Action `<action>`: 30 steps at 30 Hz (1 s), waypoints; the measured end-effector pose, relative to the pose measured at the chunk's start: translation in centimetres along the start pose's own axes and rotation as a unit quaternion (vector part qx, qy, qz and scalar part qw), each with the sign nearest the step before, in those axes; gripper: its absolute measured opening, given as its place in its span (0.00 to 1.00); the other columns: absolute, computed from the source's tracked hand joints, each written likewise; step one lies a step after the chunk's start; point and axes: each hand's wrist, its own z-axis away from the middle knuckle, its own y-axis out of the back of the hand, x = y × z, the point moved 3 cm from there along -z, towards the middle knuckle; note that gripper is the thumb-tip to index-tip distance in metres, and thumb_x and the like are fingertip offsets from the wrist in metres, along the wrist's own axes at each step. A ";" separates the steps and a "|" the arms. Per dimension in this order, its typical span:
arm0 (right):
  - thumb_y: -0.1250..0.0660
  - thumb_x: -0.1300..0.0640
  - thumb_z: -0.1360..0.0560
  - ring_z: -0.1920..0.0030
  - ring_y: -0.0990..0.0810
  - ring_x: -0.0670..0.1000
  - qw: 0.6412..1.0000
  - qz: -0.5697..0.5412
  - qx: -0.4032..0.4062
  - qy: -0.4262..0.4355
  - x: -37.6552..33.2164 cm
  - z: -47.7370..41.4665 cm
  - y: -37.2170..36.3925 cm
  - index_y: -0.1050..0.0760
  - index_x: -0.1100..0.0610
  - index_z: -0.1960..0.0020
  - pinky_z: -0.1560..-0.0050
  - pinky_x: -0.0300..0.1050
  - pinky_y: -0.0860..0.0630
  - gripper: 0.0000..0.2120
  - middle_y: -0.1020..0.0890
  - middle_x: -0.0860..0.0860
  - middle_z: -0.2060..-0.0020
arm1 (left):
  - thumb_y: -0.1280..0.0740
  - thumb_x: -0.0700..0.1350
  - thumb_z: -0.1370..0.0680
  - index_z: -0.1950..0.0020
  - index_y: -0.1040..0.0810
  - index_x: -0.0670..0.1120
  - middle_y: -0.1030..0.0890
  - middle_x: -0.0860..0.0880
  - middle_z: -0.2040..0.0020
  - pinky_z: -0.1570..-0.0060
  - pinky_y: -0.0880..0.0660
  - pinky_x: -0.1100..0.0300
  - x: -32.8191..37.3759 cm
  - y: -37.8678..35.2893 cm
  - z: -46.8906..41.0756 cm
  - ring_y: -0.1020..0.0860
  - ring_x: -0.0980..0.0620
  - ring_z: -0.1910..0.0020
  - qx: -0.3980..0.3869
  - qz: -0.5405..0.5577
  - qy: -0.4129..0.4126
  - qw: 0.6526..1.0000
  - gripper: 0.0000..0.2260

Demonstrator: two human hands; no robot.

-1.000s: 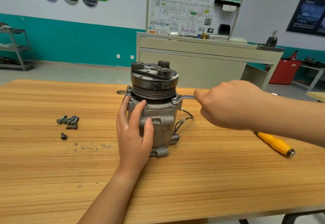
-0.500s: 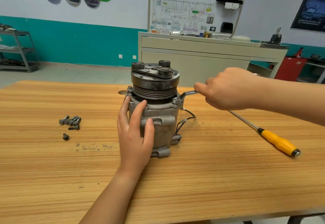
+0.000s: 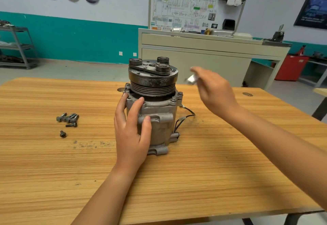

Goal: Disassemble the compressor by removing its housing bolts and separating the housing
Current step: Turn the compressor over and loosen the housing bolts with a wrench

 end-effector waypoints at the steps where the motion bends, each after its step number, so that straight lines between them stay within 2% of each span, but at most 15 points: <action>1: 0.41 0.64 0.23 0.59 0.20 0.61 0.997 -0.058 0.022 -0.053 -0.3 0.7 1.2 0.29 0.68 0.39 0.61 0.52 0.25 0.14 0.20 0.58 0.59 | 0.44 0.52 0.24 0.34 0.36 0.63 0.47 0.65 0.30 0.33 0.42 0.57 0.0 0.0 0.0 0.45 0.59 0.28 0.001 0.000 0.003 1.000 0.18; 3: 0.45 0.61 0.22 0.70 0.26 0.55 0.993 -0.089 0.007 -0.081 -1.6 2.2 3.0 0.34 0.65 0.33 0.71 0.47 0.32 0.19 0.27 0.51 0.68 | 0.44 0.52 0.24 0.34 0.35 0.60 0.46 0.63 0.30 0.33 0.42 0.58 -0.1 -0.1 0.1 0.45 0.60 0.28 0.004 0.002 0.008 1.000 0.18; 5: 0.45 0.59 0.22 0.74 0.31 0.51 0.997 -0.019 -0.056 -0.047 -3.5 3.5 4.3 0.38 0.64 0.29 0.73 0.42 0.37 0.22 0.27 0.51 0.70 | 0.44 0.52 0.24 0.34 0.35 0.59 0.45 0.61 0.29 0.33 0.42 0.58 -0.1 -0.1 0.0 0.45 0.60 0.28 0.005 0.001 0.010 1.000 0.18; 7: 0.49 0.56 0.20 0.69 0.27 0.55 0.984 0.066 -0.163 -0.038 -4.8 4.2 4.9 0.45 0.58 0.26 0.70 0.44 0.34 0.24 0.21 0.54 0.63 | 0.44 0.51 0.24 0.34 0.35 0.59 0.44 0.57 0.29 0.33 0.43 0.59 0.0 -0.1 0.0 0.44 0.59 0.28 0.004 0.000 0.009 1.000 0.18; 8: 0.51 0.54 0.20 0.65 0.26 0.55 0.973 0.092 -0.206 -0.052 -4.9 4.5 4.8 0.51 0.54 0.25 0.68 0.46 0.33 0.25 0.22 0.52 0.60 | 0.44 0.51 0.24 0.34 0.35 0.59 0.44 0.57 0.29 0.33 0.43 0.59 0.1 -0.1 0.0 0.44 0.59 0.28 0.004 0.000 0.009 1.000 0.18; 9: 0.52 0.53 0.20 0.62 0.26 0.54 0.962 0.119 -0.239 -0.062 -4.7 4.8 4.5 0.56 0.51 0.25 0.66 0.46 0.32 0.26 0.24 0.50 0.59 | 0.44 0.51 0.24 0.34 0.34 0.59 0.44 0.57 0.29 0.33 0.42 0.58 0.1 -0.1 0.0 0.44 0.58 0.28 0.004 0.002 0.009 1.000 0.18; 11: 0.51 0.54 0.19 0.62 0.29 0.53 0.943 0.160 -0.285 -0.066 -4.7 4.7 4.1 0.60 0.49 0.25 0.66 0.46 0.34 0.26 0.29 0.48 0.62 | 0.43 0.51 0.24 0.35 0.33 0.59 0.45 0.62 0.30 0.33 0.41 0.54 0.1 -0.1 0.0 0.43 0.58 0.29 0.007 0.008 0.011 1.000 0.17; 15: 0.49 0.57 0.20 0.68 0.35 0.52 0.923 0.208 -0.314 -0.082 -4.8 3.6 4.0 0.55 0.51 0.25 0.75 0.43 0.43 0.26 0.35 0.47 0.70 | 0.43 0.51 0.24 0.35 0.34 0.58 0.46 0.63 0.30 0.33 0.40 0.52 0.1 -0.1 0.1 0.43 0.58 0.29 0.007 0.009 0.013 1.000 0.17; 18: 0.47 0.60 0.21 0.72 0.37 0.48 0.909 0.241 -0.334 -0.064 -5.4 2.4 4.2 0.50 0.52 0.27 0.77 0.42 0.44 0.25 0.35 0.47 0.72 | 0.44 0.51 0.24 0.34 0.34 0.58 0.47 0.64 0.30 0.33 0.40 0.53 0.1 0.0 0.1 0.43 0.59 0.29 0.008 0.010 0.015 1.000 0.17; 20: 0.46 0.63 0.23 0.74 0.38 0.47 0.897 0.269 -0.349 -0.042 -6.1 1.7 4.2 0.42 0.55 0.31 0.78 0.41 0.44 0.20 0.36 0.48 0.72 | 0.44 0.52 0.24 0.34 0.34 0.59 0.47 0.65 0.30 0.33 0.41 0.54 0.1 0.0 0.1 0.44 0.60 0.29 0.008 0.011 0.015 1.000 0.17; 22: 0.45 0.65 0.25 0.75 0.38 0.48 0.879 0.307 -0.365 -0.024 -6.9 1.2 4.2 0.38 0.59 0.35 0.79 0.40 0.44 0.18 0.36 0.50 0.73 | 0.43 0.51 0.24 0.34 0.34 0.59 0.48 0.67 0.30 0.33 0.41 0.54 0.1 -0.1 0.1 0.44 0.61 0.29 0.006 0.013 0.015 1.000 0.17; 26: 0.46 0.67 0.25 0.77 0.40 0.52 0.845 0.371 -0.386 0.011 -8.1 1.0 3.6 0.47 0.67 0.29 0.80 0.39 0.44 0.26 0.38 0.54 0.73 | 0.43 0.51 0.24 0.34 0.34 0.58 0.47 0.65 0.30 0.33 0.42 0.57 0.1 -0.1 0.1 0.44 0.62 0.29 0.006 0.012 0.013 1.000 0.18; 28: 0.46 0.64 0.23 0.77 0.40 0.50 0.847 0.367 -0.385 0.023 -8.0 1.1 3.7 0.39 0.66 0.34 0.80 0.39 0.45 0.18 0.38 0.52 0.74 | 0.43 0.52 0.24 0.34 0.34 0.58 0.48 0.66 0.30 0.34 0.42 0.59 0.0 -0.1 0.1 0.45 0.63 0.30 0.005 0.013 0.016 1.000 0.18; 29: 0.47 0.61 0.22 0.76 0.40 0.49 0.852 0.355 -0.384 0.025 -7.6 0.9 3.9 0.35 0.62 0.42 0.80 0.39 0.45 0.10 0.38 0.50 0.74 | 0.43 0.52 0.24 0.34 0.34 0.59 0.48 0.67 0.30 0.34 0.42 0.59 0.0 -0.1 0.1 0.45 0.64 0.30 0.004 0.014 0.018 1.000 0.18; 30: 0.47 0.58 0.22 0.76 0.40 0.47 0.860 0.337 -0.383 0.032 -7.2 0.6 4.3 0.35 0.58 0.50 0.79 0.39 0.45 0.04 0.38 0.49 0.74 | 0.44 0.52 0.24 0.34 0.34 0.59 0.48 0.67 0.30 0.34 0.42 0.60 0.0 -0.1 0.1 0.46 0.65 0.30 0.003 0.014 0.017 1.000 0.18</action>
